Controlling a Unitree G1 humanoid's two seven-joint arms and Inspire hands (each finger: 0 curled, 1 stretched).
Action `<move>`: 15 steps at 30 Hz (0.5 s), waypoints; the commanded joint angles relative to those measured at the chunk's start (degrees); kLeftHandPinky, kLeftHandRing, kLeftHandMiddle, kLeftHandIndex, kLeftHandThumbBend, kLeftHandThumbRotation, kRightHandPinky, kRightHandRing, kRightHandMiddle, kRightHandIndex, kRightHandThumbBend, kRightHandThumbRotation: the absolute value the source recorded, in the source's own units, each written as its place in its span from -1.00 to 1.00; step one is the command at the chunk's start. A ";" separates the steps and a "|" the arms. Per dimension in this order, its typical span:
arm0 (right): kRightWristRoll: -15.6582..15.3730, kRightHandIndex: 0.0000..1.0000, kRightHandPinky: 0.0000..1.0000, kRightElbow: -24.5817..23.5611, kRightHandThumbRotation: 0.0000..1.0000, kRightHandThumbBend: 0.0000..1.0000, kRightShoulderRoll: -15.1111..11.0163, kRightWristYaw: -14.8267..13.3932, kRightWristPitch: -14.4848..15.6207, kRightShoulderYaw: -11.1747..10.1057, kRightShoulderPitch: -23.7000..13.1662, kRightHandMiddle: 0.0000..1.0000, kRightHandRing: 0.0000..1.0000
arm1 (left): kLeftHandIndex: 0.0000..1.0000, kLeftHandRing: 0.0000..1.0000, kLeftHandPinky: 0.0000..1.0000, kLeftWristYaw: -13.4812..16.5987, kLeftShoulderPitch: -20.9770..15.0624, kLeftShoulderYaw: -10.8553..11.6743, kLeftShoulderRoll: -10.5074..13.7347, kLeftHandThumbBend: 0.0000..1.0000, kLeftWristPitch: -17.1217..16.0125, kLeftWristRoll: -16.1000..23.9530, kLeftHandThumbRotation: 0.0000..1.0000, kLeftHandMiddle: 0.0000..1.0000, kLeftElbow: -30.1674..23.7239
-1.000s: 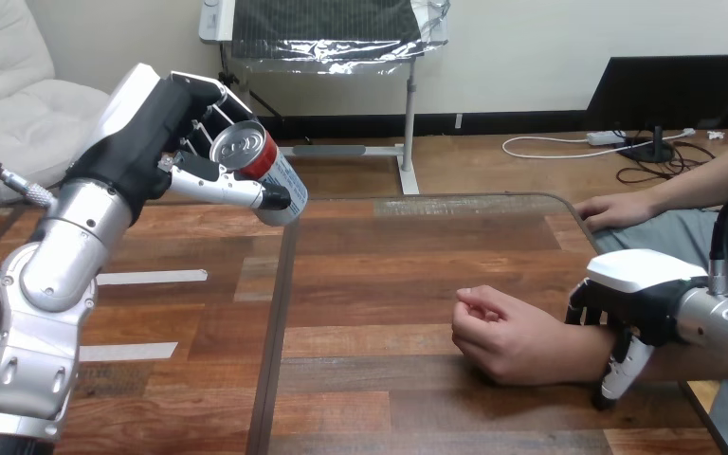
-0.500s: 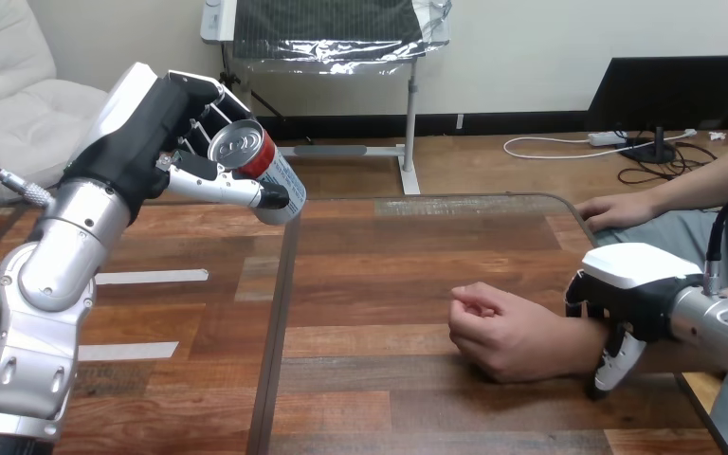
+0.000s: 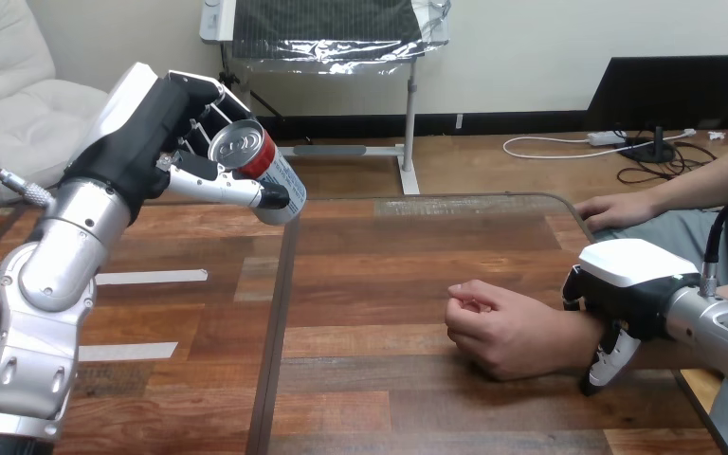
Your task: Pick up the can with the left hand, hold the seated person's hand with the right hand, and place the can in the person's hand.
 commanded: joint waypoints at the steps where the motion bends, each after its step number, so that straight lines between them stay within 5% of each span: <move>1: 0.12 -0.34 -0.78 1.89 -0.80 0.58 3.97 0.15 -0.47 2.50 1.50 -0.50 -0.66 | -0.20 -0.39 -0.53 0.56 -2.86 0.71 0.14 0.44 -1.18 -0.11 -1.00 -0.28 -1.31; 15: 1.33 -0.43 -0.80 0.83 -0.77 0.56 4.07 1.21 0.01 1.70 1.32 -0.52 -0.68 | -0.20 -0.39 -0.52 0.61 -3.06 -0.03 -0.61 0.44 -0.32 0.44 -1.00 -0.28 -1.03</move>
